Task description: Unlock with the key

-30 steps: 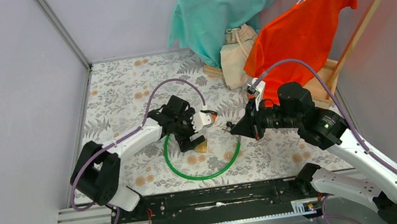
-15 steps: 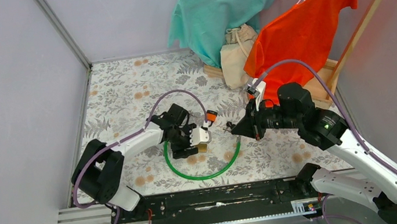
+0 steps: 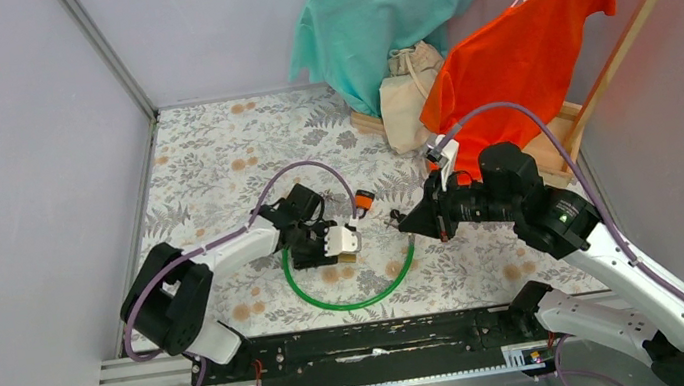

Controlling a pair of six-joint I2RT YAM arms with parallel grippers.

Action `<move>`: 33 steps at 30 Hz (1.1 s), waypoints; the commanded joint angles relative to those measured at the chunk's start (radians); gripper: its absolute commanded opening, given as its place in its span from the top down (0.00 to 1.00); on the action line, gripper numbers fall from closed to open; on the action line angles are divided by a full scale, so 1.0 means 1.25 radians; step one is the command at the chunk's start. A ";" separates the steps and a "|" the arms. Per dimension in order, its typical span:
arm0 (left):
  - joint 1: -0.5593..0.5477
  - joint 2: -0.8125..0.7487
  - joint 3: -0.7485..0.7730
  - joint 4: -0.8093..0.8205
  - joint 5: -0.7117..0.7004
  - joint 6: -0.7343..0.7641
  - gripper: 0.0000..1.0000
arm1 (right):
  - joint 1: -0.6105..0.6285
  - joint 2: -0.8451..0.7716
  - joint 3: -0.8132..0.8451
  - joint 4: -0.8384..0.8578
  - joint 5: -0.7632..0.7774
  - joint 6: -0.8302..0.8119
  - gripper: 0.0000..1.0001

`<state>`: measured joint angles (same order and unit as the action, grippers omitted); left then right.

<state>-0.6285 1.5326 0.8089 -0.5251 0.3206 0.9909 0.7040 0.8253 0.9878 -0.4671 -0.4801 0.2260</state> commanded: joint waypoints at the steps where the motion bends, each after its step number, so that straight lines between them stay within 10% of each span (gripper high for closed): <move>1: 0.000 -0.016 -0.032 0.040 -0.018 0.039 0.48 | -0.004 -0.010 0.012 0.015 -0.001 0.011 1.00; 10: -0.030 -0.040 -0.024 0.001 -0.031 0.009 0.83 | -0.004 -0.007 0.032 0.003 0.003 0.007 1.00; 33: -0.110 -0.223 0.133 -0.287 -0.017 -0.248 0.95 | -0.004 -0.030 0.044 0.002 0.008 0.011 1.00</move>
<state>-0.7540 1.2675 0.9226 -0.8219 0.2996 0.7624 0.7040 0.8059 1.0012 -0.4889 -0.4793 0.2321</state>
